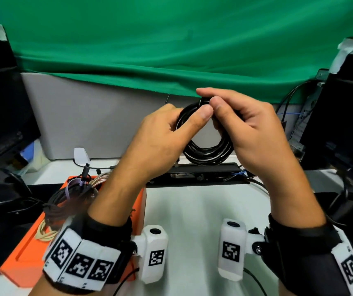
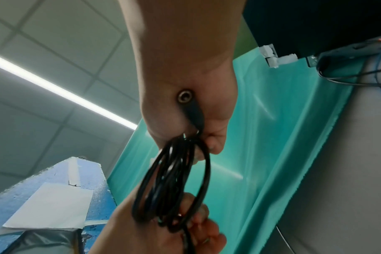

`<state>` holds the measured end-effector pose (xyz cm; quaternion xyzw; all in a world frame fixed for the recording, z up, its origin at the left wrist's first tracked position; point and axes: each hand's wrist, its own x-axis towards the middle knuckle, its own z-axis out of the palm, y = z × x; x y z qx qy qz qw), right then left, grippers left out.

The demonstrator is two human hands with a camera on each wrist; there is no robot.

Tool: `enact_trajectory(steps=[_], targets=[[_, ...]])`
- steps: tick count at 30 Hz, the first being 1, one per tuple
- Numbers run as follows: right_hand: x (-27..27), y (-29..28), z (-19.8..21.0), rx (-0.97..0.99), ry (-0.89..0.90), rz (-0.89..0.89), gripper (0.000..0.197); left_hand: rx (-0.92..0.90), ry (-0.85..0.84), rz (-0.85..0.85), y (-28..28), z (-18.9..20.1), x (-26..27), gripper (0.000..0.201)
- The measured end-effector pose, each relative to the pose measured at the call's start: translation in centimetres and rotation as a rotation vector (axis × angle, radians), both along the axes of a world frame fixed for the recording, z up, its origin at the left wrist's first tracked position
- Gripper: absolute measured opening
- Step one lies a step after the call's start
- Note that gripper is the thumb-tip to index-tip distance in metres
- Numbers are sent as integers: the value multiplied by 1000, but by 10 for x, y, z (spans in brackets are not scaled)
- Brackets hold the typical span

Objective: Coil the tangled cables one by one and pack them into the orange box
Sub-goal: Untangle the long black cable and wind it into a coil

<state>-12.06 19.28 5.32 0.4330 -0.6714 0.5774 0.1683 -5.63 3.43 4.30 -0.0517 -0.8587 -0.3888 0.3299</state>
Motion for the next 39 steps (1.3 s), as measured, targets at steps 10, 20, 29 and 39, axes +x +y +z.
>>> enact_trajectory(steps=[10, 20, 29, 39], targets=[[6, 2, 6, -63, -297, 267, 41, -70, 39, -28, -9, 7, 9, 29], [9, 35, 12, 261, -202, 149, 42, -136, 62, 112, -13, 12, 14, 32], [4, 39, 12, 408, 132, -430, 9, -84, 5, -31, -4, 13, 17, 33], [-2, -7, -1, -310, -519, 233, 15, -73, 164, 42, 8, 16, 25, 28]])
